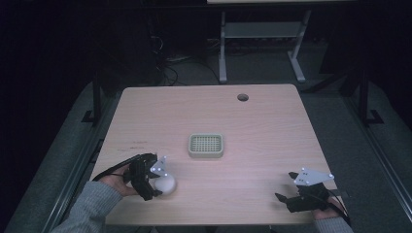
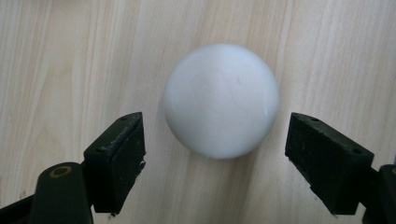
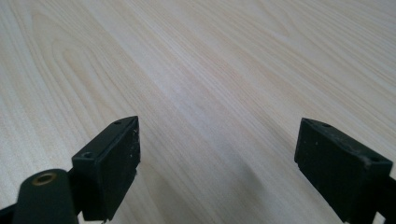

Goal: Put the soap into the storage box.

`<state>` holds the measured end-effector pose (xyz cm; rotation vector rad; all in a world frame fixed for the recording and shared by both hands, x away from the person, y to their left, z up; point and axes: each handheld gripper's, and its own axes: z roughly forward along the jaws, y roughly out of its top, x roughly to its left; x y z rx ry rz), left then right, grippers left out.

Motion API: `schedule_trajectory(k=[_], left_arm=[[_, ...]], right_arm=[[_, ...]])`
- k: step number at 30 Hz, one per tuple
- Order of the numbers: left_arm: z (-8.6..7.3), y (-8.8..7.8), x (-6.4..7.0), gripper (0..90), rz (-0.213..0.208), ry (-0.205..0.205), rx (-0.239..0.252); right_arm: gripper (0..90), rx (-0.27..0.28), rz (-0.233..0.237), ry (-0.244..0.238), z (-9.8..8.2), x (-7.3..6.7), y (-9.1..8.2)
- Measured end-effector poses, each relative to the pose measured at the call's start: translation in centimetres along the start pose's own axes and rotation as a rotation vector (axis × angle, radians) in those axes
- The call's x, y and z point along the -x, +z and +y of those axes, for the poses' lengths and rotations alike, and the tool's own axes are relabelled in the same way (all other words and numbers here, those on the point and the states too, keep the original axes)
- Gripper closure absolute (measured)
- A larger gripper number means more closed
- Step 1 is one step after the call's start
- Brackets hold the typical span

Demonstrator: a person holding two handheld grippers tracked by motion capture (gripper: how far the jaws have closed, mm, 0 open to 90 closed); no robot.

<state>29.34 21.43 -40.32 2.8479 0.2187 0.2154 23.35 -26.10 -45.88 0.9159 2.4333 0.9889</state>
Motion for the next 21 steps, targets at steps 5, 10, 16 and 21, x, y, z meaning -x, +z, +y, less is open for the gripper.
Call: schedule_trajectory(k=[5,10,16,21], left_arm=[[0.4,0.2,-0.2,19.2,-0.01,-0.002,-0.01],[0.9,0.6,-0.3,18.0,-0.028,0.011,-0.025],[1.4,1.3,-0.4,17.4,-0.044,0.029,-0.055],[1.7,1.9,-0.4,17.4,-0.067,0.04,-0.083]], right_arm=[[13.8,-0.001,0.004,0.002,0.0,-0.1,0.0],[13.8,-0.006,0.006,-0.004,0.0,-0.1,0.1],[13.7,-0.006,0.008,-0.005,0.1,-0.1,0.1],[13.8,-0.005,0.009,-0.004,0.1,-0.1,0.1]])
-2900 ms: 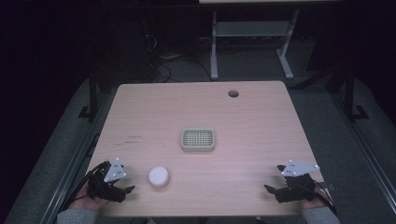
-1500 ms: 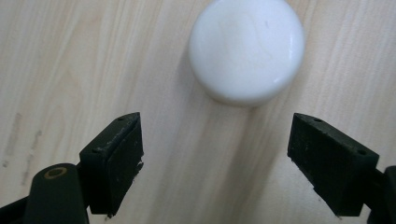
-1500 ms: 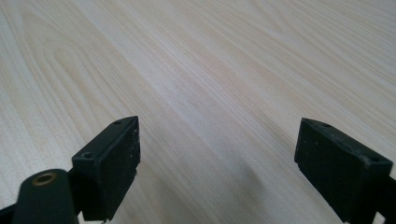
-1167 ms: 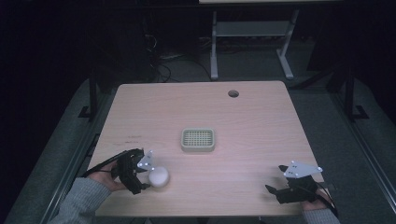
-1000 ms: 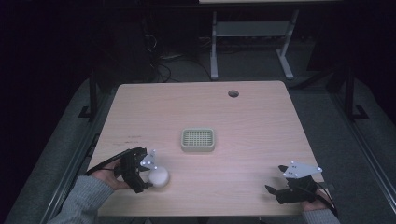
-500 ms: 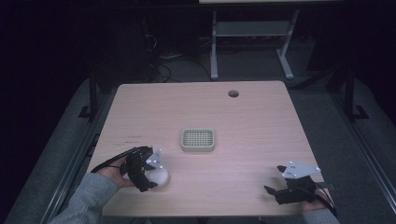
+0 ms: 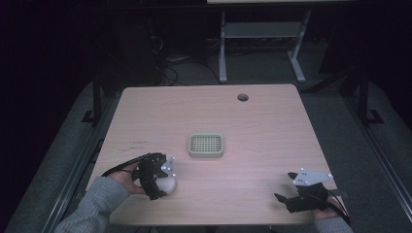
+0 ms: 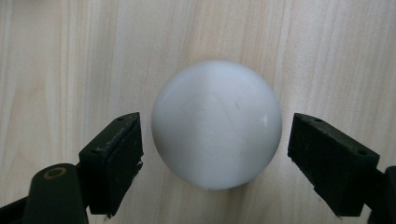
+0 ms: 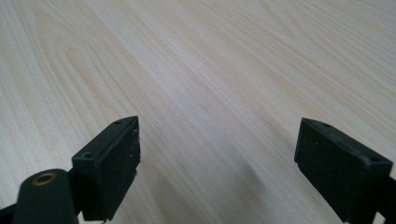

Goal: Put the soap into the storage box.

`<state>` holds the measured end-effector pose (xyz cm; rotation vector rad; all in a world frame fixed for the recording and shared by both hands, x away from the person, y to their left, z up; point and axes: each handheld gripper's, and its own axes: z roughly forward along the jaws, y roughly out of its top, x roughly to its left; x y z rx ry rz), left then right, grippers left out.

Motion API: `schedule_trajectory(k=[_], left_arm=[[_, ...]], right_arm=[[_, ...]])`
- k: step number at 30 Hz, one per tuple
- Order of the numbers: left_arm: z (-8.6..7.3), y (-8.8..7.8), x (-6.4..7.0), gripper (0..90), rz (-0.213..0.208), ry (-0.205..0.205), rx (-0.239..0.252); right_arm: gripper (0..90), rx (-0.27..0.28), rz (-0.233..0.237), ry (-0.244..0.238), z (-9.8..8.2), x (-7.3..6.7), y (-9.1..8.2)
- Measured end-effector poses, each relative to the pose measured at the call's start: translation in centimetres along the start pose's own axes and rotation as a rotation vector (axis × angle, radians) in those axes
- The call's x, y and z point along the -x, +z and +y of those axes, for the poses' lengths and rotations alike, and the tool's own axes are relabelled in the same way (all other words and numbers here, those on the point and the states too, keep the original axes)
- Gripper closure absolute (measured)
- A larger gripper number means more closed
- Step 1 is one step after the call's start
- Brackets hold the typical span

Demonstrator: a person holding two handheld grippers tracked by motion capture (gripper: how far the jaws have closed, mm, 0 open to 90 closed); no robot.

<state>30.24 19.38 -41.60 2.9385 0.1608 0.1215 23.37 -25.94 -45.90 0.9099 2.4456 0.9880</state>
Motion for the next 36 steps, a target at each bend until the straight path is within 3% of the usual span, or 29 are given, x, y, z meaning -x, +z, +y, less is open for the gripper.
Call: schedule_trajectory(k=[2,13,18,36], left_arm=[[0.2,0.2,0.1,17.4,0.015,0.015,-0.012],[0.3,1.1,-0.3,17.2,-0.013,-0.002,-0.014],[0.3,1.8,-0.4,17.2,-0.021,-0.004,-0.049],[0.4,2.4,-0.6,21.7,-0.037,0.001,-0.044]], right_arm=[[13.8,0.002,0.0,-0.004,0.0,0.0,0.0],[13.8,0.001,0.004,-0.004,0.1,-0.1,0.1],[13.8,0.001,0.006,-0.005,0.1,-0.1,0.1],[13.8,0.003,0.005,-0.008,0.1,-0.1,0.0]])
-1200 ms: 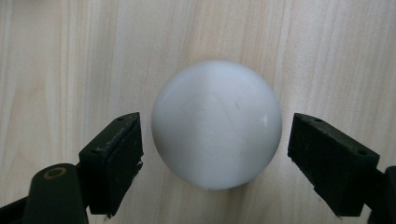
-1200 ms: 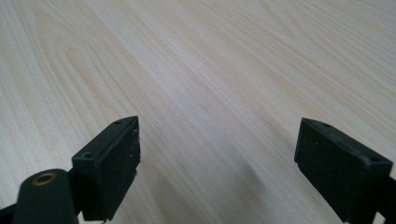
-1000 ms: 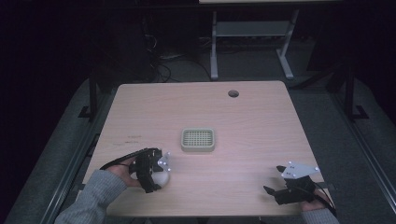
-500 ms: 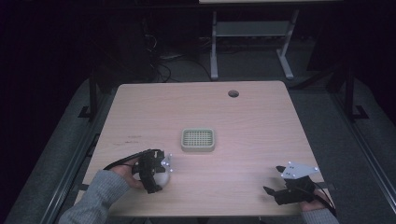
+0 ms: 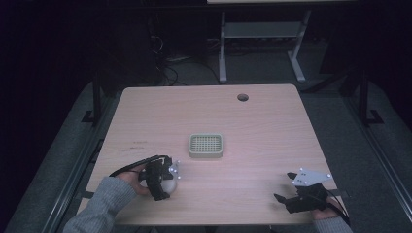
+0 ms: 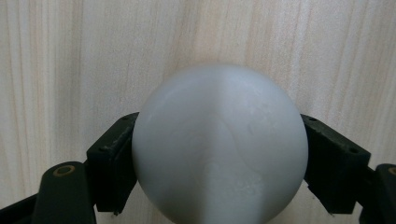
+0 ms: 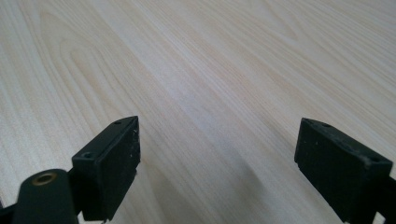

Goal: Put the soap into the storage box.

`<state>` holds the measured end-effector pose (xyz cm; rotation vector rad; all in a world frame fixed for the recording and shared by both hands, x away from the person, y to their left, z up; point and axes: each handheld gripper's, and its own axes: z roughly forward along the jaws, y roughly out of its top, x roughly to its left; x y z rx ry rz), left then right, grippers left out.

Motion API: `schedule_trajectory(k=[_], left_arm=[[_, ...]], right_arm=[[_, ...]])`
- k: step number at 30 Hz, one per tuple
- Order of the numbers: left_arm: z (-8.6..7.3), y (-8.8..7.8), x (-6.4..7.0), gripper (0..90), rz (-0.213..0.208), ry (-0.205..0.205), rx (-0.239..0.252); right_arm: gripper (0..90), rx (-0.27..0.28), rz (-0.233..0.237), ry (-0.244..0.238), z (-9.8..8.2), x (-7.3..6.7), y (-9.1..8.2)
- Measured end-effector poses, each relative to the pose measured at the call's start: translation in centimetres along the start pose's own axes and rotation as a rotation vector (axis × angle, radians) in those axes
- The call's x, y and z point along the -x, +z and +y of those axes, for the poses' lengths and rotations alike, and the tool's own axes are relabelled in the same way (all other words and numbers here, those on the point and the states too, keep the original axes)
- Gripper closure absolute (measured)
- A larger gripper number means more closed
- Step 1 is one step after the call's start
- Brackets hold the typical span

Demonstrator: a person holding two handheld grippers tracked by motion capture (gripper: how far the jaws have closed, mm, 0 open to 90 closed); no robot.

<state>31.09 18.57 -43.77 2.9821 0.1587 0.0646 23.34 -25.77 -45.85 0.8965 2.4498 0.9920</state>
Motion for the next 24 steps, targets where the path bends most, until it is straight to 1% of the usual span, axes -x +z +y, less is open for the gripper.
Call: schedule_trajectory(k=[5,6,8,11,14,16,17,19,24], left_arm=[[-0.02,-0.02,-0.06,23.3,0.0,0.003,0.003],[-0.01,-0.03,-0.06,23.3,-0.001,0.0,0.002],[-0.07,-0.03,-0.15,23.5,-0.012,-0.02,0.007],[-0.19,-0.04,-0.28,23.6,-0.019,-0.028,0.017],[-0.14,-0.06,-0.18,23.7,-0.014,-0.02,0.014],[-0.1,-0.06,-0.06,23.7,-0.02,-0.018,0.017],[-0.06,-0.11,-0.07,23.7,-0.018,-0.008,0.017],[0.0,-0.14,-0.03,23.8,-0.024,-0.011,0.02],[0.19,-0.26,-0.05,23.8,-0.024,-0.013,0.019]], right_arm=[[13.8,0.001,-0.001,0.001,-0.01,0.0,-0.04],[13.8,0.001,-0.001,0.001,-0.02,0.02,-0.03],[13.8,-0.001,-0.001,-0.001,-0.02,0.04,-0.01],[13.8,0.0,-0.001,-0.002,0.0,0.0,-0.03],[13.7,0.001,-0.001,0.0,-0.01,0.0,-0.02],[13.8,-0.001,-0.002,0.0,-0.02,0.03,0.01],[13.8,0.0,-0.002,0.001,-0.02,0.02,0.0],[13.8,0.001,-0.002,-0.001,-0.03,0.03,-0.01],[13.7,0.005,-0.002,0.004,-0.04,0.07,0.02]])
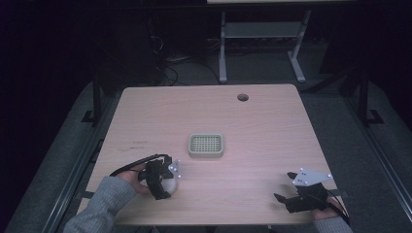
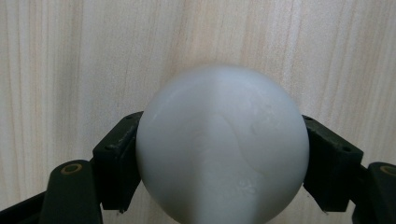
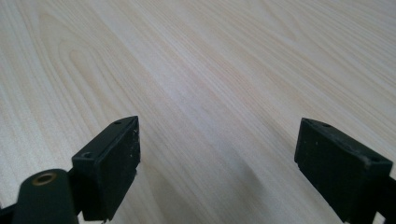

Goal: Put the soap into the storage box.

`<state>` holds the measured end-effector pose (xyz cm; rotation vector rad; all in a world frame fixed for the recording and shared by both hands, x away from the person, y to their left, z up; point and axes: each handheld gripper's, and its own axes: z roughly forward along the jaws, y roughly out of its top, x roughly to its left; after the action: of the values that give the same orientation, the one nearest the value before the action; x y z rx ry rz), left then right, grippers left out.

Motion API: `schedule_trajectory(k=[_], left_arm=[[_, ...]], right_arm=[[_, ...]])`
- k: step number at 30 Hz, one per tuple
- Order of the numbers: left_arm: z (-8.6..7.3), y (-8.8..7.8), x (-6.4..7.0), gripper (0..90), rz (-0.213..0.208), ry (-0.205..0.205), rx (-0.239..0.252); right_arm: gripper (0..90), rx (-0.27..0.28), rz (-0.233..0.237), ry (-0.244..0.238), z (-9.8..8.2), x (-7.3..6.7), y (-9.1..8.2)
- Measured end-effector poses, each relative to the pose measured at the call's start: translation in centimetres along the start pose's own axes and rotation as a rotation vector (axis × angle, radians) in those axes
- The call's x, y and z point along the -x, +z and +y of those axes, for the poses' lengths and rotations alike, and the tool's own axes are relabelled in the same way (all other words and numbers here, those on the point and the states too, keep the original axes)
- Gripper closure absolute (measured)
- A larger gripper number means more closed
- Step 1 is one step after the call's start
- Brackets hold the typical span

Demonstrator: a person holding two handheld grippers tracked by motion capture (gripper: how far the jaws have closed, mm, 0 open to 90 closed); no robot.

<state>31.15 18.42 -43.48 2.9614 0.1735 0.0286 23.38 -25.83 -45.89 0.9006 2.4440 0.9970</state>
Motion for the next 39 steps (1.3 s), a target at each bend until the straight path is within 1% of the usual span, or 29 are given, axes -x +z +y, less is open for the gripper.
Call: schedule_trajectory(k=[4,8,12,13,16,17,20,24,27,31,35,37,39], left_arm=[[0.3,-0.4,-0.1,23.8,0.002,0.012,0.003],[0.5,-0.6,-0.1,23.8,-0.004,0.014,0.008],[0.9,-0.9,-0.3,23.8,0.004,0.016,0.01],[1.0,-0.9,-0.3,23.8,0.002,0.016,0.018],[1.3,-1.1,-0.7,23.8,0.002,0.019,0.014],[1.4,-1.1,-0.7,23.8,0.005,0.016,0.018],[1.8,-1.3,-1.0,23.8,-0.001,0.023,0.022],[2.3,-1.5,-1.4,23.8,-0.003,0.032,0.013],[2.5,-1.7,-1.6,23.8,-0.006,0.03,0.026],[2.8,-2.0,-2.0,23.8,-0.004,0.027,0.031],[3.3,-2.3,-2.3,23.8,-0.003,0.033,0.029],[3.5,-2.5,-2.3,23.8,-0.001,0.038,0.038],[3.8,-2.6,-2.3,23.8,0.002,0.047,0.03]], right_arm=[[13.8,0.002,0.002,0.0,0.0,0.1,0.0],[13.7,0.007,0.003,0.001,0.0,0.1,0.1],[13.8,0.008,0.005,0.002,0.1,0.1,0.1],[13.8,0.009,0.005,0.002,0.1,0.1,0.1],[13.8,0.011,0.003,-0.001,0.1,0.1,0.1],[13.8,0.013,0.003,0.0,0.1,0.1,0.1],[13.8,0.014,0.003,0.002,0.1,0.1,0.0],[13.8,0.013,0.002,0.003,0.1,0.1,0.0],[13.8,0.013,0.001,0.006,0.1,0.1,0.0],[13.8,0.015,0.001,0.002,0.1,0.2,0.1],[13.8,0.012,-0.001,0.004,0.1,0.1,0.0],[13.8,0.014,0.0,0.002,0.1,0.1,0.0],[13.8,0.019,0.001,0.002,0.1,0.0,0.0]])
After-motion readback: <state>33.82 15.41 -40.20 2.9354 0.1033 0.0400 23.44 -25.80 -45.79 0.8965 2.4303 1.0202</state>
